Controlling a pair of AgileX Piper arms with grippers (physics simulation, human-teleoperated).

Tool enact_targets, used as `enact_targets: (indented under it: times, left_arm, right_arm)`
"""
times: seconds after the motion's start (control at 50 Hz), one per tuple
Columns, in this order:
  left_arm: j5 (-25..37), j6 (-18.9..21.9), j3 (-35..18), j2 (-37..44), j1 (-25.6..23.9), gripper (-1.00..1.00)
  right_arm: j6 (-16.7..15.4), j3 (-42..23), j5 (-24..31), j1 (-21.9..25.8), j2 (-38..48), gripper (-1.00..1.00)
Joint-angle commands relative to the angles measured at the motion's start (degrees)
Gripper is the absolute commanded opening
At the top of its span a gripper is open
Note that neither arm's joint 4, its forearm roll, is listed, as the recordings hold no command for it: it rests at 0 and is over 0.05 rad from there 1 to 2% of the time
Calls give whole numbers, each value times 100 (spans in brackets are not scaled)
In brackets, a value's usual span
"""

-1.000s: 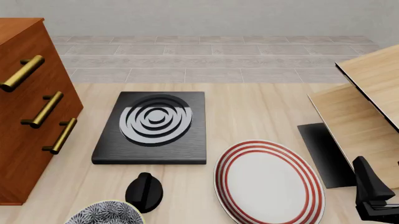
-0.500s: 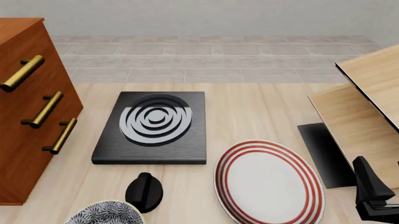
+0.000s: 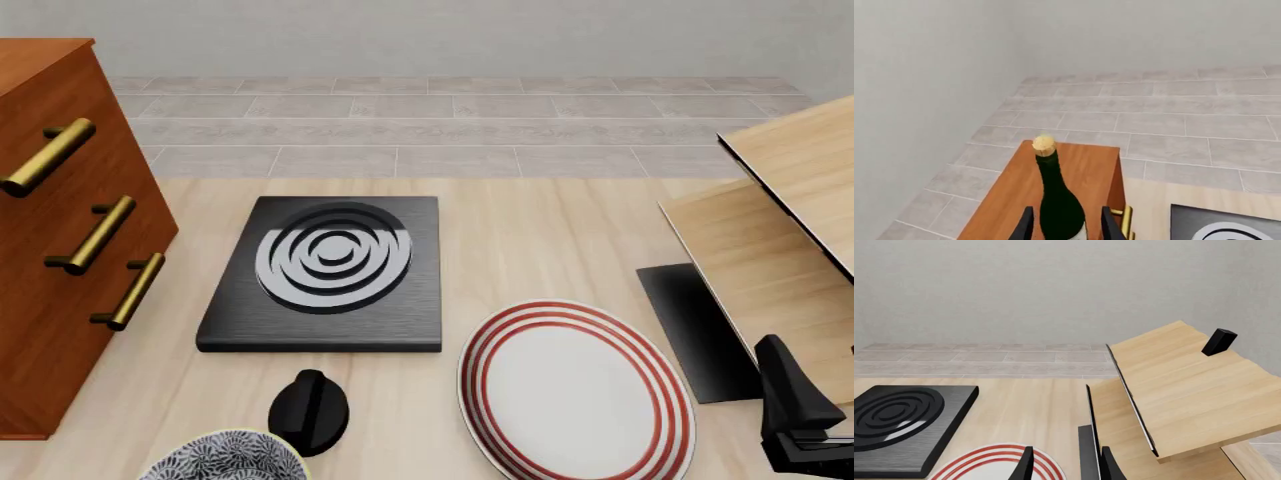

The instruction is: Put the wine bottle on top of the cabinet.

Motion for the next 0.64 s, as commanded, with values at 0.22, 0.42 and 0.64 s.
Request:
enact_targets:
  times: [0.22, 0.42, 0.64]
  left_arm:
    - [477, -35, -441, -360, -119, 100]
    - [611, -16, -187, -779, -135, 100]
    - [954, -44, -298, -1128, -359, 100]
  right_arm:
    - [-1, 0, 0, 0, 0, 100]
    - [-1, 0, -1, -1, 0, 100]
    - [-1, 0, -1, 0, 0, 100]
